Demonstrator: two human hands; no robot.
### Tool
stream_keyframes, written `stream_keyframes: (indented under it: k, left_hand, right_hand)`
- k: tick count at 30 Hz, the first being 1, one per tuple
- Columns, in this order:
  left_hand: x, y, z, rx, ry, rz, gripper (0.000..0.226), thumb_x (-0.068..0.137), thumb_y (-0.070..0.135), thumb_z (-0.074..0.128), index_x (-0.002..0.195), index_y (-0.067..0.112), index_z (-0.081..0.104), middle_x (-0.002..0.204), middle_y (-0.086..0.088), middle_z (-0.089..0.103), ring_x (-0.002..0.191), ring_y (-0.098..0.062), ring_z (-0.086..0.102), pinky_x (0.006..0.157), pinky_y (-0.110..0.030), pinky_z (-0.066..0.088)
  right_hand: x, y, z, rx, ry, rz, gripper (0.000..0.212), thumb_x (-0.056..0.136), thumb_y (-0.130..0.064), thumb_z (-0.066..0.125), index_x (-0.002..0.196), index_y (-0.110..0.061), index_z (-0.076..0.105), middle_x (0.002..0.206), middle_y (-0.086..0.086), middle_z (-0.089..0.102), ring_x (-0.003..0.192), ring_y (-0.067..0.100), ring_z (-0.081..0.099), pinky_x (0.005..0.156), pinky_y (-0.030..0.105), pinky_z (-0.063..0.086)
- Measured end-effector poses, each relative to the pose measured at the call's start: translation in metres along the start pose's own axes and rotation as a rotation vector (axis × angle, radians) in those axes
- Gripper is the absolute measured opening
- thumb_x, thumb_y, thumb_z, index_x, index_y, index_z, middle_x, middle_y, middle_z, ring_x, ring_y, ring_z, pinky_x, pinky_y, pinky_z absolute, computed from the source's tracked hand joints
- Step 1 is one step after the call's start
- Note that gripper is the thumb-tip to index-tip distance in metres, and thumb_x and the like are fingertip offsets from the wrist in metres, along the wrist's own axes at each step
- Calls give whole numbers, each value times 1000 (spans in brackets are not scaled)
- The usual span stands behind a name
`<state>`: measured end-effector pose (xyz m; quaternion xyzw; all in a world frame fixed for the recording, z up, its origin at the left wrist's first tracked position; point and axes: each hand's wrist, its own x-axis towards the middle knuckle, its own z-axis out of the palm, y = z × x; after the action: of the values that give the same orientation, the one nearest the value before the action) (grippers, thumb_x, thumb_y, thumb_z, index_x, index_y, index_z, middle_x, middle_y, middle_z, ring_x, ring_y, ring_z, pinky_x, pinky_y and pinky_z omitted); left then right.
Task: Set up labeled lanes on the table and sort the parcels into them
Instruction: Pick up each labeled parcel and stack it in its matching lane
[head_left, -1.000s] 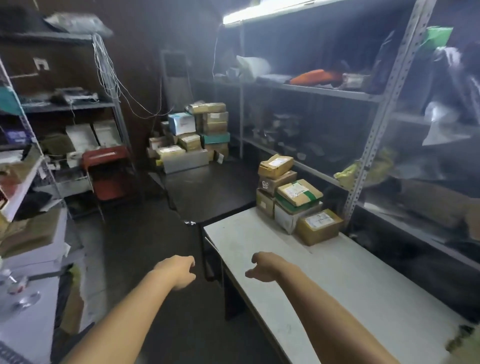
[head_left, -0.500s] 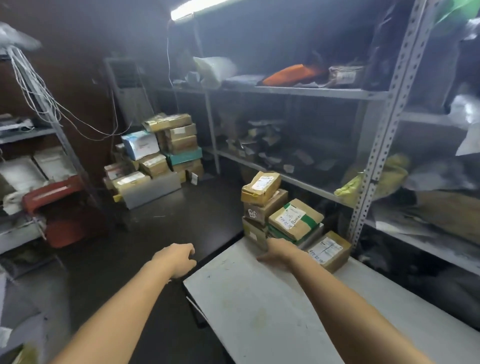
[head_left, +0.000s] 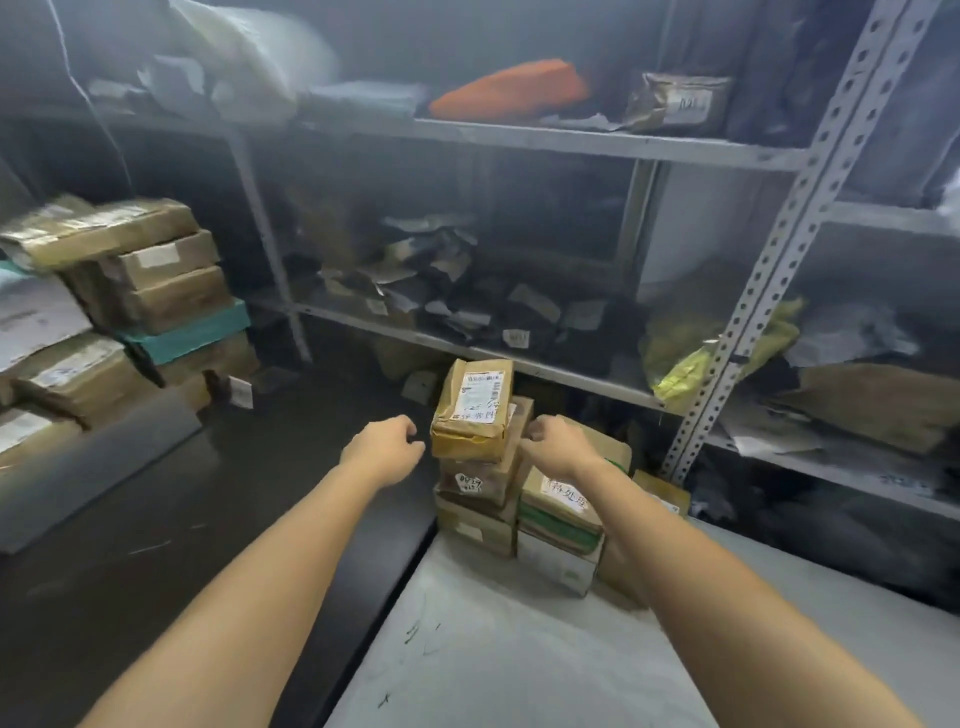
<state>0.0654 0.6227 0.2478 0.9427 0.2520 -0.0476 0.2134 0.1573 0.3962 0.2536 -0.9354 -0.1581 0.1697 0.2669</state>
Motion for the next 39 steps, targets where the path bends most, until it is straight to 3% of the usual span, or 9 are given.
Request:
stream_keyframes:
  k: [3,8,12,16,21,26,28,34,39]
  left_hand:
    - [46,3,-3,-105,-18,27,45,97,46,53,138,27,52,134,-6,59,117,-29,58,98,-40,50]
    - [104,17,6,-176,-82,75,49,98,43,53,141,21,49,139,-9,56,119,-30,57,96,-37,48]
    - [133,28,19,-244,-133,58,52,97,41,50,143,18,45,133,-10,59,112,-29,59,94,-38,50]
    - [143,28,34,-304,-172,38,49,98,40,49,141,16,46,131,-9,60,109,-28,60,95,-40,52]
    - [135,29,33,-428,-147,40,50,96,38,53,142,23,47,132,-4,61,113,-27,60,99,-43,51]
    - [118,48,23,-495,-152,131,50,96,39,54,143,24,46,132,-2,59,114,-24,59,100,-43,50]
    - [107,64,24,-515,-172,184,51,96,39,54,144,24,46,134,-1,58,113,-23,59,99,-43,51]
    - [32,146,64,-502,-316,400,48,101,31,53,146,18,42,135,-2,58,96,-14,56,70,-26,49]
    - [-78,230,100,-433,-463,652,46,99,32,56,142,19,47,132,-1,62,104,-17,61,84,-34,52]
  right_hand:
    - [33,-18,4,128,87,79,44,98,-33,55,137,-12,55,131,8,62,116,26,58,92,35,49]
    - [86,-29,24,227,111,173,52,97,-40,57,141,-13,51,135,7,61,123,27,56,102,39,46]
    - [117,-30,39,305,114,219,44,97,-36,57,135,-15,52,130,4,64,116,25,61,95,34,48]
    - [131,-23,56,368,138,234,44,94,-31,61,135,-17,53,127,2,65,113,25,63,98,45,52]
    - [129,-19,60,500,217,216,39,90,-27,64,128,-23,56,123,-2,68,105,21,68,92,45,56]
    - [92,-20,35,542,321,228,43,94,-24,64,136,-18,53,125,-2,67,103,19,68,89,42,58]
    - [74,-12,21,536,374,262,42,95,-25,64,135,-20,53,126,-4,67,104,17,67,82,36,58]
    - [-36,51,-11,566,585,431,40,94,-22,65,132,-20,55,123,-2,67,107,19,66,93,43,56]
    - [-173,115,-43,605,829,588,40,93,-17,66,132,-18,55,124,2,67,105,20,66,92,44,57]
